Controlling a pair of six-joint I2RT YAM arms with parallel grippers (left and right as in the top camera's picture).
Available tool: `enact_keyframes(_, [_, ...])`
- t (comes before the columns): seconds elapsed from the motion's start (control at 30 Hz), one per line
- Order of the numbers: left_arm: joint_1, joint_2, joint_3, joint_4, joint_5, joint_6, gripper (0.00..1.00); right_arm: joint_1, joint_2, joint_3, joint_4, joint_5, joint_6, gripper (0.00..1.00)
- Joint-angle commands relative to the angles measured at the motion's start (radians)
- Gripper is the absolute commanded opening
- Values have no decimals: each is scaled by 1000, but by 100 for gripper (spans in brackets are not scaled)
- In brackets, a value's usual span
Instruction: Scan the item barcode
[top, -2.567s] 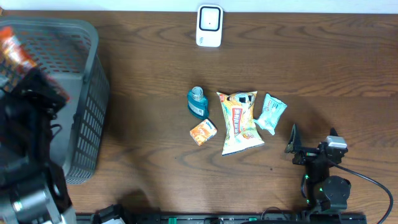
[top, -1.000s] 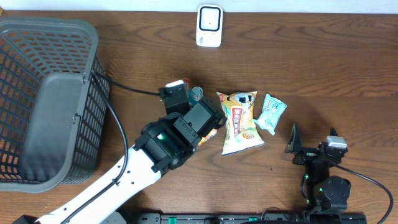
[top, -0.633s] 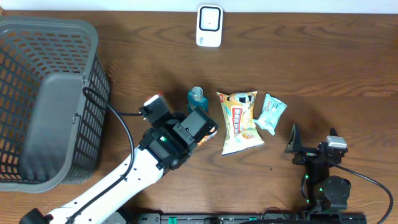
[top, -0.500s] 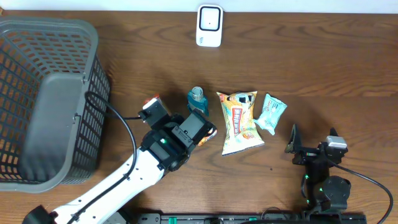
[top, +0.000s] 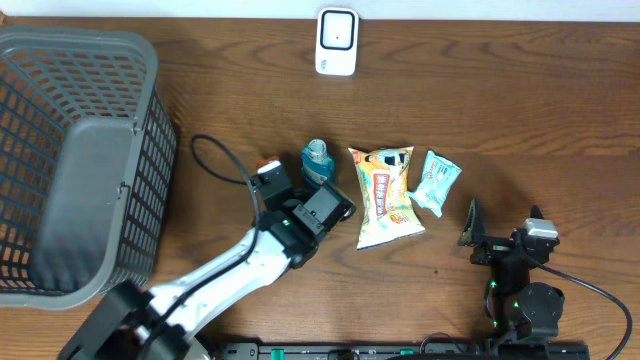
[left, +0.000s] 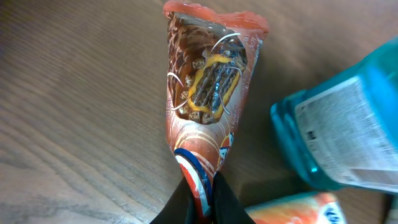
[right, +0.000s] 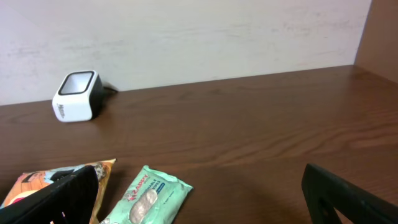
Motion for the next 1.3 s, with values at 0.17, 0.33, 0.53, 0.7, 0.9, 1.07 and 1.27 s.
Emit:
enact_keyframes(0.17, [4,15,-6,-22,14,48,75,12,-5,-2,-2,2,-13,99])
enact_keyframes(0.33, [4,-141,-5,-38,20,140,93,12,-5,-2,-2,2,-13,99])
enact_keyframes(0.53, [30,-412,21,-4,23,539,98,12,-5,-2,-2,2,-13,99])
enact_keyframes(0.7, [158,-563,107,43,24,732,98,12,-5,-2,-2,2,-13,99])
enact_keyframes(0.9, [340,-579,289,151,29,982,98,12,-5,-2,-2,2,-13,99])
enact_keyframes(1.07, [432,-523,443,217,69,1124,98,12,-5,-2,-2,2,-13,99])
enact_keyframes(1.27, [449,-496,589,133,65,1308,98,12,-5,-2,-2,2,-13,99])
